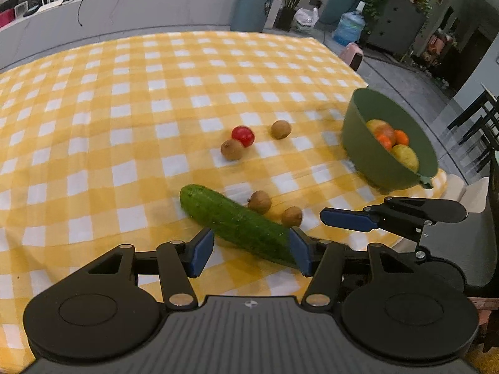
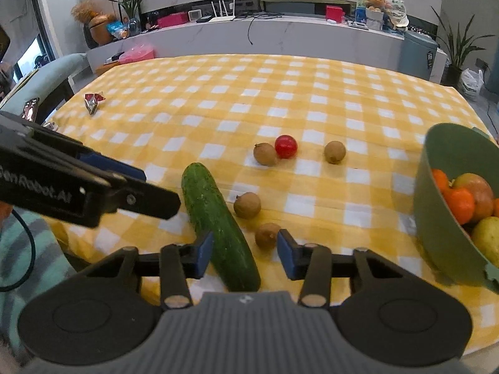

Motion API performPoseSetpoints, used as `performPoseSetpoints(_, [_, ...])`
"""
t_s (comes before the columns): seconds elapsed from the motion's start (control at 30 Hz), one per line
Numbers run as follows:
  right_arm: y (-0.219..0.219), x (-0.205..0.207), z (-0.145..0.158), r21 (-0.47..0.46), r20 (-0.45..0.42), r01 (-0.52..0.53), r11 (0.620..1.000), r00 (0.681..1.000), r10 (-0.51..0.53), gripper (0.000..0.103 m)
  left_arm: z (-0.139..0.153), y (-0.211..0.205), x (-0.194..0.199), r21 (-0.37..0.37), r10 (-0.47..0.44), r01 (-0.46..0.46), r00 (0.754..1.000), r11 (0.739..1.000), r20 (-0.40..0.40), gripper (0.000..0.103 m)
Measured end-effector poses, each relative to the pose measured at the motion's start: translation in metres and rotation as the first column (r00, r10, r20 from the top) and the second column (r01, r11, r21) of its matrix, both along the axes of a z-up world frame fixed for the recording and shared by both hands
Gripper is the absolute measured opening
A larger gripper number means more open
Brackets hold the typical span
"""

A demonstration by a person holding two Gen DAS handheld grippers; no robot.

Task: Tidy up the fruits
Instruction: 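Grasp a brown kiwi with the left tool while the right tool grasps another kiwi, then carry both kiwis over the green colander and lower them inside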

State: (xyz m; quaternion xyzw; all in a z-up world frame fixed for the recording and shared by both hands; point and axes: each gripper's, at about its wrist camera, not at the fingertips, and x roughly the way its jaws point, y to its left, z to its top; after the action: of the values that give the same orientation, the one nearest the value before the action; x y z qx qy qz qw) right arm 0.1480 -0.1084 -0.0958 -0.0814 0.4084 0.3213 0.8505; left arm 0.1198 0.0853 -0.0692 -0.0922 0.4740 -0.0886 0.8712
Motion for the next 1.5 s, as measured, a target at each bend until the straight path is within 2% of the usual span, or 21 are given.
performPoseSetpoints(0.17, [-0.007,0.016,-0.005,0.033,-0.021,0.064,0.997,0.998,-0.063,0.025,-0.008,0.000,0.010,-0.012,0.003,-0.003,1.000,1.000,0.020,0.060])
performPoseSetpoints(0.33, [-0.010,0.033,-0.016,0.044,-0.087,0.092,0.995,0.992,-0.088,0.018,-0.011,-0.002,0.020,-0.018,-0.025,0.026,0.999,1.000,0.027,0.056])
performPoseSetpoints(0.53, [-0.007,0.045,-0.028,0.075,-0.150,0.097,0.992,0.985,-0.085,0.018,-0.012,-0.008,0.026,-0.008,-0.060,0.060,0.997,0.998,0.038,0.055])
performPoseSetpoints(0.77, [-0.008,0.047,-0.032,0.100,-0.173,0.100,0.990,0.982,-0.082,0.018,-0.013,-0.017,0.032,0.049,-0.113,0.111,0.993,0.993,0.040,0.054])
performPoseSetpoints(0.97, [-0.029,0.044,-0.021,0.088,-0.107,0.148,0.985,0.984,-0.139,0.018,-0.016,-0.033,0.044,0.114,-0.172,0.169,0.985,0.979,0.020,0.048])
performPoseSetpoints(1.07, [-0.039,0.042,-0.017,0.059,-0.066,0.172,0.983,0.984,-0.168,0.018,-0.021,-0.047,0.051,0.197,-0.200,0.195,0.980,0.961,0.008,0.047])
performPoseSetpoints(1.13, [-0.046,0.040,-0.016,0.048,-0.050,0.183,0.982,0.982,-0.180,0.018,-0.025,-0.055,0.055,0.223,-0.225,0.220,0.974,0.950,-0.007,0.044])
performPoseSetpoints(1.4, [-0.057,0.038,-0.022,0.025,-0.028,0.192,0.981,0.981,-0.191,0.018,-0.036,-0.073,0.066,0.276,-0.262,0.268,0.963,0.923,-0.059,0.043])
performPoseSetpoints(1.5, [-0.060,0.038,-0.025,0.029,-0.034,0.192,0.981,0.981,-0.191,0.018,-0.039,-0.079,0.068,0.331,-0.265,0.273,0.962,0.903,-0.072,0.043])
